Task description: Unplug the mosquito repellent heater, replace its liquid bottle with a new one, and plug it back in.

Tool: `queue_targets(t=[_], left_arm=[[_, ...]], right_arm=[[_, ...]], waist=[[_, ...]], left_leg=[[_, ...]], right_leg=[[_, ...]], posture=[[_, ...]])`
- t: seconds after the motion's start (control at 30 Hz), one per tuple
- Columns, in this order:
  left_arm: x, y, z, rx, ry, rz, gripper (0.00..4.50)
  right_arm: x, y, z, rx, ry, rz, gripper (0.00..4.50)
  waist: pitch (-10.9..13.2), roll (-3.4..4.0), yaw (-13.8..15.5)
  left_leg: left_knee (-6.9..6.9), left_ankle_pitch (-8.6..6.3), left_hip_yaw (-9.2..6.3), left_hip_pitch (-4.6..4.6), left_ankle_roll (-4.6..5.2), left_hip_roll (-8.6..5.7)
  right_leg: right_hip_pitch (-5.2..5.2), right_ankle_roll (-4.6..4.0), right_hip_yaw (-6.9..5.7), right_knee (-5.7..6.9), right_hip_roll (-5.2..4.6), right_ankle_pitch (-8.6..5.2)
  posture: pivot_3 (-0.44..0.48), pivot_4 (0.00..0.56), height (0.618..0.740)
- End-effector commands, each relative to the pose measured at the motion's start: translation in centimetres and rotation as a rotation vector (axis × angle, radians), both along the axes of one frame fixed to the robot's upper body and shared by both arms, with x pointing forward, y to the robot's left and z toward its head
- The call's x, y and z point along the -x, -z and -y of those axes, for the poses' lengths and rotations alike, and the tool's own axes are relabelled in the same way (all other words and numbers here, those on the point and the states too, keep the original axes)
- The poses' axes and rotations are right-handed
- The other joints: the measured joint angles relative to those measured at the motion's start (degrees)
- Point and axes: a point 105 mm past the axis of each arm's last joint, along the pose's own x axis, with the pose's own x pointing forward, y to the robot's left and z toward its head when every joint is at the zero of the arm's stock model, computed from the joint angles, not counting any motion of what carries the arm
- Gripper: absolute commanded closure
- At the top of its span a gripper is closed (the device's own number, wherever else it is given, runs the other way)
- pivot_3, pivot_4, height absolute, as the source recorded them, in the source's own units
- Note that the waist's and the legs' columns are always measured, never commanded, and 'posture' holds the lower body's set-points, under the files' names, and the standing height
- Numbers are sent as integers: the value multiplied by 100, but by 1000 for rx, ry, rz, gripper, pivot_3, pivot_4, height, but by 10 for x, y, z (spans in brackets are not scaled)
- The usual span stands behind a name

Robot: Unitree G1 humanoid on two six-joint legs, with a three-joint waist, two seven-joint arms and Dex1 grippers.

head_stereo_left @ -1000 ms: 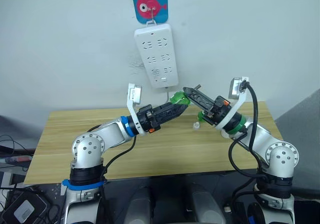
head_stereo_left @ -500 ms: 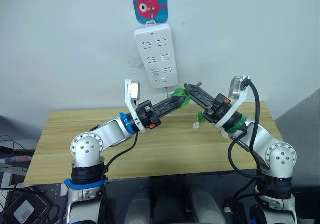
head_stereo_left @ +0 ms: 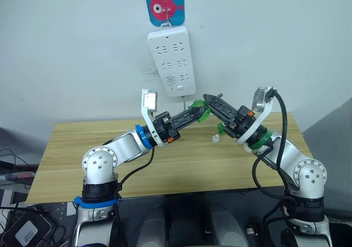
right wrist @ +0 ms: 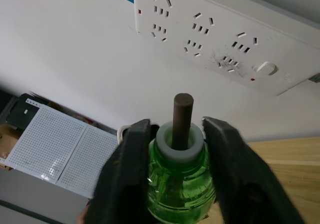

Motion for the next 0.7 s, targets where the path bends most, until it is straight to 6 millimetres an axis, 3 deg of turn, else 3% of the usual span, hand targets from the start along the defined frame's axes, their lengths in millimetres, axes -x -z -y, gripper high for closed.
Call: queue_targets(t=[0.03,0.13,0.17,0.37,0.5,0.57,0.7], left_arm=[[9,-5,-3,-14,41,53,2117],[11,7,-10,-118,54,94,2117],[9,14,-13,-162,45,108,2117],[11,44,-29,-385,89,258,2117],[19,61,-34,-533,181,406,2117],[20,66,-36,-577,208,455,2117],[21,73,-36,-601,235,497,2117]], right_arm=[[-6,1,27,81,123,21,1201],[-17,26,59,327,272,-17,124],[-20,36,70,436,320,-29,0],[-18,65,110,1074,436,20,0],[-21,78,129,1255,477,-103,0],[-25,88,141,1425,468,-188,0],[-41,101,138,1395,391,-342,0]], waist=[[0,0,4],[0,0,14],[0,0,15],[2,3,16],[3,3,6],[5,4,3],[11,1,10]], left_leg=[[0,0,0,0,0,0],[-1,0,0,-2,0,-3],[-2,0,2,-2,0,-5],[-7,0,13,-1,0,-3],[-12,0,15,0,0,6],[-12,0,15,-1,1,6],[-11,-2,27,0,4,5]], right_leg=[[0,0,0,-1,0,0],[0,0,0,-3,0,0],[0,1,2,-3,0,0],[-8,0,14,-3,4,-2],[-9,-1,19,-5,12,-2],[-9,-2,21,-7,10,-2],[-10,-2,34,-13,9,-2]], posture=[[-193,210,740],[-190,216,740],[-190,218,740],[-192,238,740],[-193,250,740],[-193,256,740],[-184,262,740]])
